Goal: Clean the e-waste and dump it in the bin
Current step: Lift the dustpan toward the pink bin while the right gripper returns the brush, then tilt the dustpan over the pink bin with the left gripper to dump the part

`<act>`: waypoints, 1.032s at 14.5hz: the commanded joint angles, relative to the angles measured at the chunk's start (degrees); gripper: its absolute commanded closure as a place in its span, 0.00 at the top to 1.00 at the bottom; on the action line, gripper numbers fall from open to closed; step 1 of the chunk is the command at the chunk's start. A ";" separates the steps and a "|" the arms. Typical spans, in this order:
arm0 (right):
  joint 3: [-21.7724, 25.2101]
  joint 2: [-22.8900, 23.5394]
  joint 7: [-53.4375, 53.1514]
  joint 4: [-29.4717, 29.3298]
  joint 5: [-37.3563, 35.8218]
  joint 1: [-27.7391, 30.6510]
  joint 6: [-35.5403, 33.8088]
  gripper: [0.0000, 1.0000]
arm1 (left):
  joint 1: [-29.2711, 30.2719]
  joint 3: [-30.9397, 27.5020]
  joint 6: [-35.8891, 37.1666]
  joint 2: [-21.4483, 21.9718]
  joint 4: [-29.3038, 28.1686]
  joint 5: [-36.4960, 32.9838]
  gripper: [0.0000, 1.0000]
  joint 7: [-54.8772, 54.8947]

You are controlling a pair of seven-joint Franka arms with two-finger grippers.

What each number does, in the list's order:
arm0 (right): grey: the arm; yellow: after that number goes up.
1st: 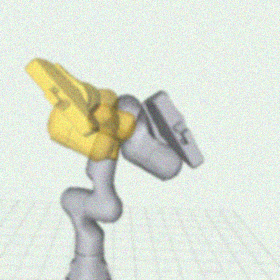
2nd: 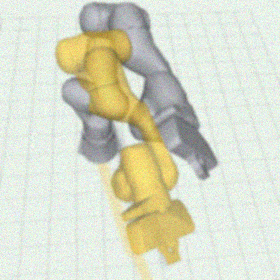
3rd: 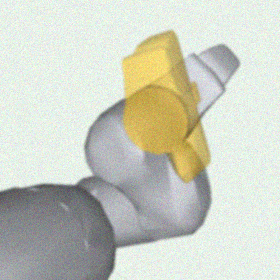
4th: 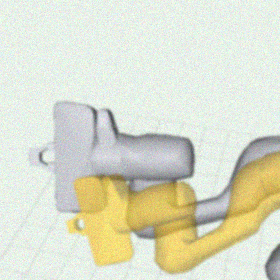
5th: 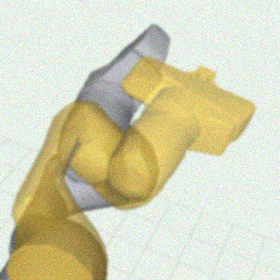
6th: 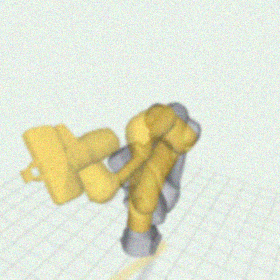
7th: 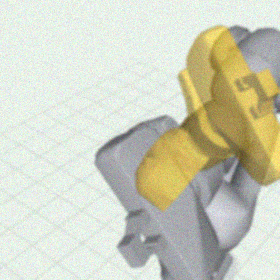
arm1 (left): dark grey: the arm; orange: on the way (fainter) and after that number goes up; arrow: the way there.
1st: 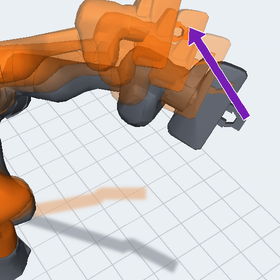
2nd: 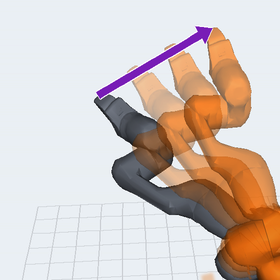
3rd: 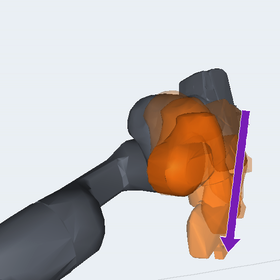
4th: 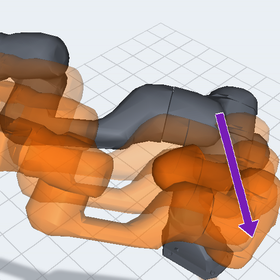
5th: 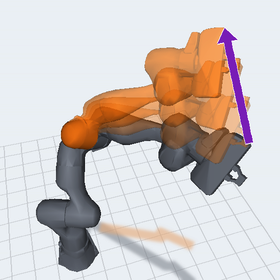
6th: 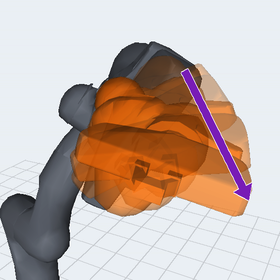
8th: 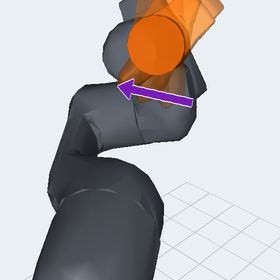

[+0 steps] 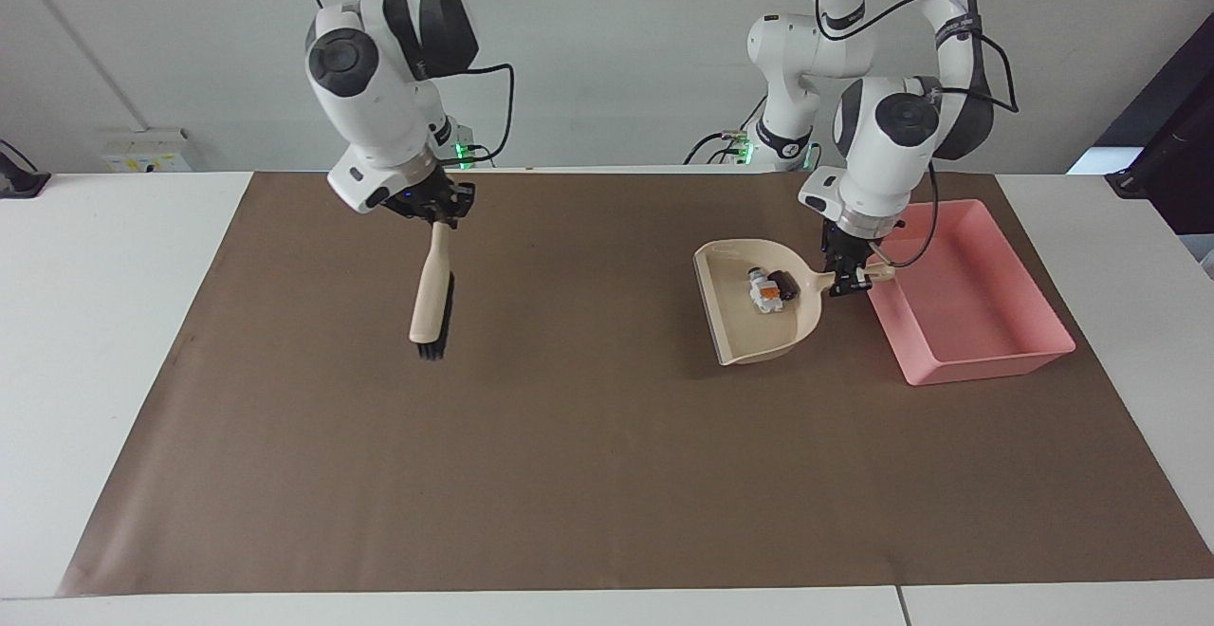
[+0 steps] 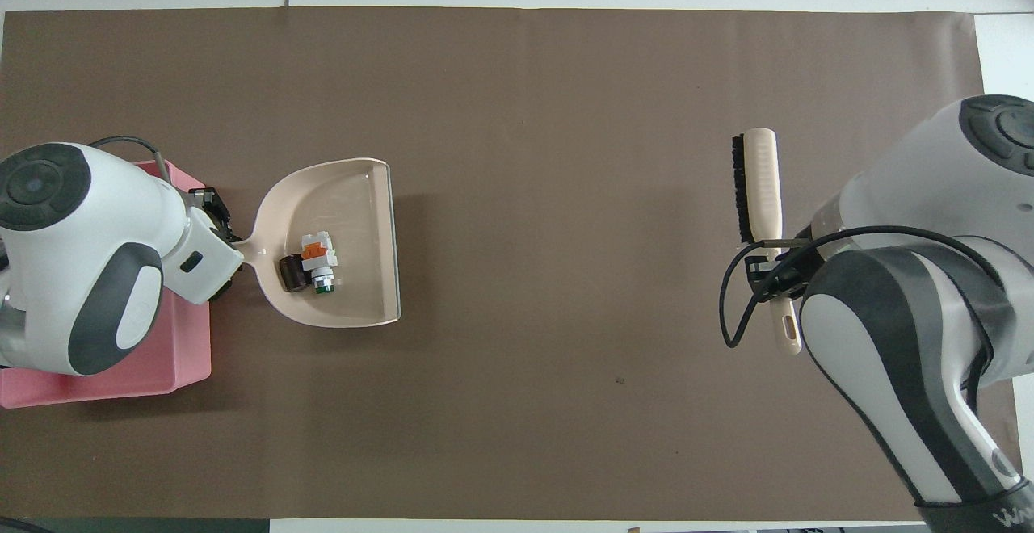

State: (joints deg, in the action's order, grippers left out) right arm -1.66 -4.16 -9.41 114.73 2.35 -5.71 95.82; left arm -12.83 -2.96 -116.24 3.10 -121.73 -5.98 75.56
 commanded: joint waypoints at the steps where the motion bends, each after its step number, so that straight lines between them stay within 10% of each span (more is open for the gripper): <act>1: -1.42 0.46 5.70 2.51 -5.93 5.34 1.12 0.00 | 6.66 0.14 4.26 -0.02 5.61 1.32 0.00 8.17; 7: -1.42 1.96 16.70 9.01 -10.17 16.95 9.91 0.00 | 22.21 -0.12 9.36 -5.82 18.26 0.80 0.00 25.57; 15: -1.42 0.03 17.06 16.75 -7.11 21.18 17.12 0.00 | 26.89 -0.21 3.92 -6.70 15.65 -16.87 0.00 28.00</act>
State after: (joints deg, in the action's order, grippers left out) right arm -2.08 -1.87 7.11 129.66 -6.51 14.35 111.89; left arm 14.46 -3.45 -111.05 -3.51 -105.24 -20.48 105.89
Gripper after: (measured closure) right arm 0.736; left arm 0.670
